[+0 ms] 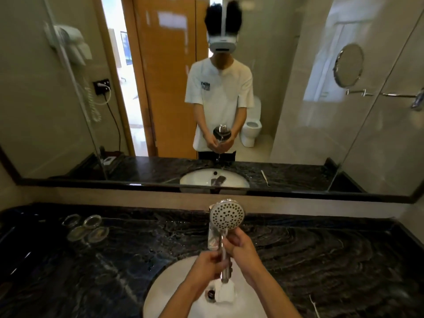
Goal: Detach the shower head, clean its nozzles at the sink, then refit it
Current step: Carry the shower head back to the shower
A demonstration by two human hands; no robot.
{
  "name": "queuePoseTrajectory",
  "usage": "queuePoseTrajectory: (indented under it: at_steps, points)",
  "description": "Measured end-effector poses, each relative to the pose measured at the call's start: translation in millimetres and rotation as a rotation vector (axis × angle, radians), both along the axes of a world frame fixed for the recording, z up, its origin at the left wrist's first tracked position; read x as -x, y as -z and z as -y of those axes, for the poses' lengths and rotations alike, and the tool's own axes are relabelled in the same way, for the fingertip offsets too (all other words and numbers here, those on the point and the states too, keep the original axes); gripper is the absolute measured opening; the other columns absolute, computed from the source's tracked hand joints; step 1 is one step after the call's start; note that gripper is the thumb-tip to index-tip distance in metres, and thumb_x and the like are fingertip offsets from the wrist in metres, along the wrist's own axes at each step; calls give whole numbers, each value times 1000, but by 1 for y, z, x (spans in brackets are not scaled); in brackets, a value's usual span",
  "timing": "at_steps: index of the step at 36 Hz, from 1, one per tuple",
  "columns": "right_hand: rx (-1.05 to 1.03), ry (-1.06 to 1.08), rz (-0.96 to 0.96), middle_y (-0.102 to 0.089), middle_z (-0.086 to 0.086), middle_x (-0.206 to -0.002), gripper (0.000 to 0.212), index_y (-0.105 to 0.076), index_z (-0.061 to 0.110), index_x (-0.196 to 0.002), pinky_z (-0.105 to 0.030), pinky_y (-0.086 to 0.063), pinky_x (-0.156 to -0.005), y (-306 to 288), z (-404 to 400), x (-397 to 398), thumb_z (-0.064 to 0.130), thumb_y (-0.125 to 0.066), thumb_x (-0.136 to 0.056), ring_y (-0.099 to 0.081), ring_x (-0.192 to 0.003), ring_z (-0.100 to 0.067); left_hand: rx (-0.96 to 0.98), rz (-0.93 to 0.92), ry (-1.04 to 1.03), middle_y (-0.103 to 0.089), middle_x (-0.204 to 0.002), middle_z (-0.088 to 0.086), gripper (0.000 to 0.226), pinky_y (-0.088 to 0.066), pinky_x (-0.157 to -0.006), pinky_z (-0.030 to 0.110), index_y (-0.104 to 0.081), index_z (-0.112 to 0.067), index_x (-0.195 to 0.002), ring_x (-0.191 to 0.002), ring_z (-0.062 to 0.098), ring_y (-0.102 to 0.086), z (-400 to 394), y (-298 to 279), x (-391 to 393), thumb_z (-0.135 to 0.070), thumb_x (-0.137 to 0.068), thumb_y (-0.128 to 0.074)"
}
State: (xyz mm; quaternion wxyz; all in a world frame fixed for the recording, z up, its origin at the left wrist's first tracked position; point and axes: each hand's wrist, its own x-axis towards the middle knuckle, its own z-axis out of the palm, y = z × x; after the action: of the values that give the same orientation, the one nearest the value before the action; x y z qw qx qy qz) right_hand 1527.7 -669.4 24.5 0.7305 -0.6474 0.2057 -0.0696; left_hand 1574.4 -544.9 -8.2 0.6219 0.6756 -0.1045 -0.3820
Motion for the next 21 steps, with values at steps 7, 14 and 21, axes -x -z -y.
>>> queuePoseTrajectory:
  at_steps: [7, 14, 21]
  points:
    - [171, -65, 168, -75, 12, -107, 43, -61, 33, -119, -17, -57, -74, -64, 29, 7, -1, -58, -94, -70, -101, -5, 28, 198, -35, -75, -101, 17, 14, -58, -89, 51, -72, -7, -102, -96, 29, -73, 30, -69, 3, -5, -93, -61]
    - [198, -38, 243, -75, 9, -109, 27, -64, 31, -116, -30, -56, -85, -102, 51, 9, 16, -65, -95, -69, -106, -7, -48, 396, -23, -74, -105, 16, 16, -55, -94, 48, -72, -10, -106, -102, 29, -70, 45, -125, 11, -15, -95, -61]
    - [222, 12, 258, -75, 1, -100, 23, -69, 23, -108, -22, -58, -68, -136, 61, 13, 6, -65, -93, -73, -92, -11, 81, 380, 20, -78, -97, 1, 18, -59, -80, 28, -71, -15, -110, -95, 14, -74, 59, -147, 10, -13, -96, -59]
